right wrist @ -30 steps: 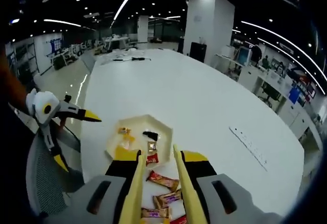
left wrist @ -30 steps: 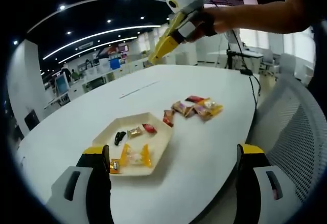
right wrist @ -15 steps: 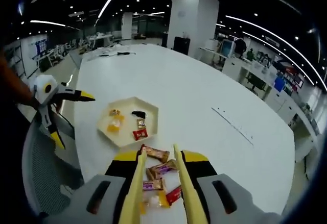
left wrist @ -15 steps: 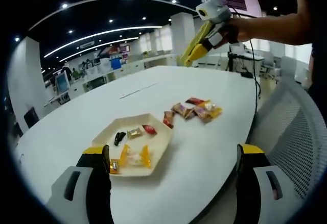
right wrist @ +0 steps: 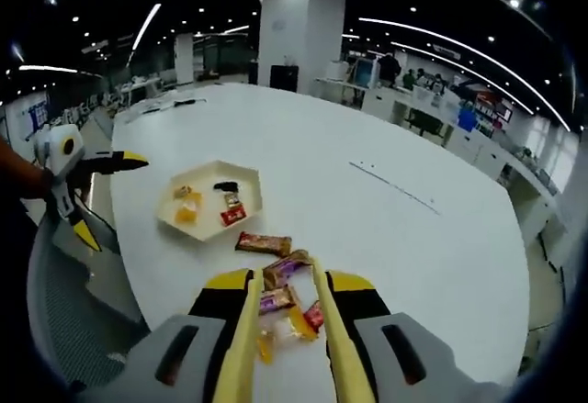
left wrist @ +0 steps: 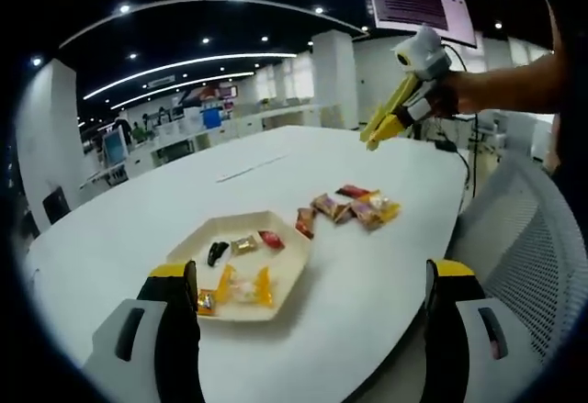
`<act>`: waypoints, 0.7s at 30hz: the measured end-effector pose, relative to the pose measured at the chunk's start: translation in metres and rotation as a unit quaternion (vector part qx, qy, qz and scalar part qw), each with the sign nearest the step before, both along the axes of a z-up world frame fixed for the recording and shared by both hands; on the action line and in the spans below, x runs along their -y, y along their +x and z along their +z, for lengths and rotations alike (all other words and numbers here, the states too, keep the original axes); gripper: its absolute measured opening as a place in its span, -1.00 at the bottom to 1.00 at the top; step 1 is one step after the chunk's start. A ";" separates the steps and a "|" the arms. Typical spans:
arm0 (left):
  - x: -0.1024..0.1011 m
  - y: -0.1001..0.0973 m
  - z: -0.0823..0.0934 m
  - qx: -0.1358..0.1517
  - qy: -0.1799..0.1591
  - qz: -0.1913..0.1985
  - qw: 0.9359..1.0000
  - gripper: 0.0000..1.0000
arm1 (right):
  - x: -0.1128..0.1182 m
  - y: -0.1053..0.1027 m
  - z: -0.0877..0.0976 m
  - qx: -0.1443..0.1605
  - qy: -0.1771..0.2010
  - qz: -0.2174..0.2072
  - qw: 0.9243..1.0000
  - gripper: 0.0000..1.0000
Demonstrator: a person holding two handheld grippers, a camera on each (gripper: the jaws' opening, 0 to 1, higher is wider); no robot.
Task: Place the target food into the container with the food tongs after gripping and lifting it, then release it inside without dropping or visibly crushing the food.
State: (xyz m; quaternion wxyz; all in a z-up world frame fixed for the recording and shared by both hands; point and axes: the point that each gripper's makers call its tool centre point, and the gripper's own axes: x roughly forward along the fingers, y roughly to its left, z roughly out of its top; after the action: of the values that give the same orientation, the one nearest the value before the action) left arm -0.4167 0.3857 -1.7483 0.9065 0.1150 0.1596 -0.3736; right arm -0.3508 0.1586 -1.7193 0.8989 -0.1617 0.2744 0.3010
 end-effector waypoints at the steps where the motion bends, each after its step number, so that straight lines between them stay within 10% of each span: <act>1: 0.001 -0.001 -0.001 0.000 0.004 -0.004 1.000 0.99 | 0.003 0.000 -0.001 0.001 0.006 -0.016 1.000 -0.41; 21: 0.001 0.000 -0.002 0.001 0.010 -0.003 1.000 0.99 | 0.015 -0.005 -0.056 -0.035 -0.020 -0.081 0.996 -0.41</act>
State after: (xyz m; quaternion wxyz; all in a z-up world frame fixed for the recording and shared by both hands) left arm -0.4171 0.3851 -1.7507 0.9043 0.1249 0.1619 -0.3747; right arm -0.3559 0.1432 -1.7758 0.9068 -0.1462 0.3238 0.2269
